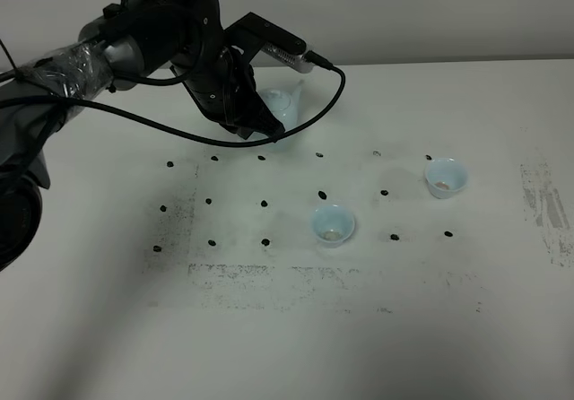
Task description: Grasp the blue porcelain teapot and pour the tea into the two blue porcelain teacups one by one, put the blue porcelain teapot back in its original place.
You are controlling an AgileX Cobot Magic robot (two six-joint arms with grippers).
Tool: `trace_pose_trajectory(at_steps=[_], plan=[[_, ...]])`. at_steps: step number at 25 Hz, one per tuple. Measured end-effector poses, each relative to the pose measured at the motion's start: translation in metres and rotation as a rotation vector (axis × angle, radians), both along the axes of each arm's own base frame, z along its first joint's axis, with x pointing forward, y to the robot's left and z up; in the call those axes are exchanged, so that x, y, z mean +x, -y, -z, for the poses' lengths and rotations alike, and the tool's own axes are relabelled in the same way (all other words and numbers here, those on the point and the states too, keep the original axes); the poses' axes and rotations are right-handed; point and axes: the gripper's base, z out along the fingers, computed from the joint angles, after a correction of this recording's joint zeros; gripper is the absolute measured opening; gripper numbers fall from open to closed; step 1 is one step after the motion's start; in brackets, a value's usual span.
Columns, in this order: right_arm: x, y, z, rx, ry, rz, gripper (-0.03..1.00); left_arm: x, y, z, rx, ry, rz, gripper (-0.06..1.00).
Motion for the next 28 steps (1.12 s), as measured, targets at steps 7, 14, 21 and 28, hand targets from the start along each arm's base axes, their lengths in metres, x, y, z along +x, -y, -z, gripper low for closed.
trace_pose_trajectory(at_steps=[7,14,21,28], plan=[[0.000,0.000,0.000,0.000,0.000,0.000,0.48,-0.003,0.006,-0.008,0.015,0.049,0.144,0.07],[0.000,0.000,0.000,0.000,0.000,0.000,0.48,-0.006,0.014,-0.008,0.072,0.084,0.352,0.07],[0.000,0.000,0.000,0.000,0.000,0.000,0.48,-0.010,0.025,-0.009,0.093,0.129,0.490,0.07],[0.000,0.000,0.000,0.000,0.000,0.000,0.48,-0.012,0.029,-0.009,0.116,0.146,0.588,0.07]])
